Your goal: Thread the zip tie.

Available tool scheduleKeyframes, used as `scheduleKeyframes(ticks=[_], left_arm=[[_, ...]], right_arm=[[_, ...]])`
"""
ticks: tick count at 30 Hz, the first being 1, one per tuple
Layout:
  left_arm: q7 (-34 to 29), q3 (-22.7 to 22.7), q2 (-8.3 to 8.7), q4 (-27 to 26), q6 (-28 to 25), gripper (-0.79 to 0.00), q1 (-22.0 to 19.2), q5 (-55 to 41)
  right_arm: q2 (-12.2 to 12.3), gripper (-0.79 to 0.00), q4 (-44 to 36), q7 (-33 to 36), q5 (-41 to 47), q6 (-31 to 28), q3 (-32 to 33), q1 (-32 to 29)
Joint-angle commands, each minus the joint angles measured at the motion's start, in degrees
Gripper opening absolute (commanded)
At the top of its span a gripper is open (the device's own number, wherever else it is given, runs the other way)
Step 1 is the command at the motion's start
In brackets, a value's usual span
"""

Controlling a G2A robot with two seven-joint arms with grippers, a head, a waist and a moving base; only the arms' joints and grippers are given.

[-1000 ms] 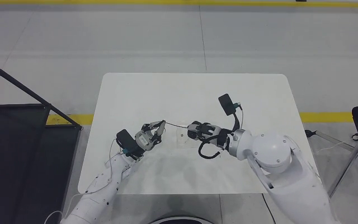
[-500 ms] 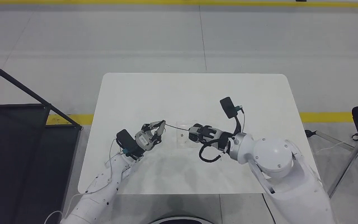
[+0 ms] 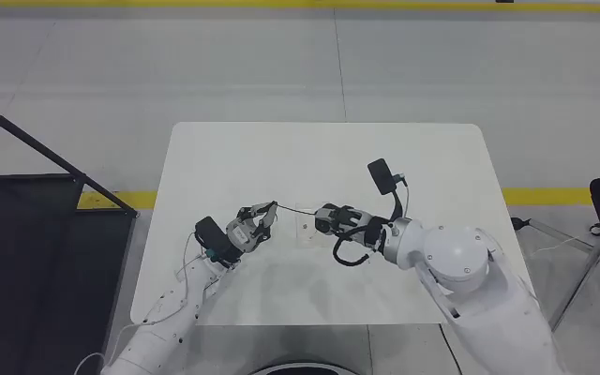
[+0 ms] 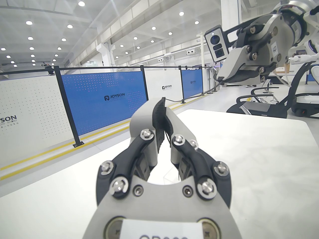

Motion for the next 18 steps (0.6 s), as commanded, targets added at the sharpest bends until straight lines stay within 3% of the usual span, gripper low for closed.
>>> scheduleKeyframes(ticks=[1, 18], left_arm=[[0.0, 0.0, 0.0, 0.0, 0.0, -0.785, 0.0, 0.0], [0.0, 0.0, 0.0, 0.0, 0.0, -0.785, 0.0, 0.0]], right_arm=[[-0.01, -0.785, 0.1, 0.01, 0.08, 0.06, -0.11, 0.1], [-0.25, -0.785, 1.08, -0.93, 2.39, -1.02, 0.06, 0.58]])
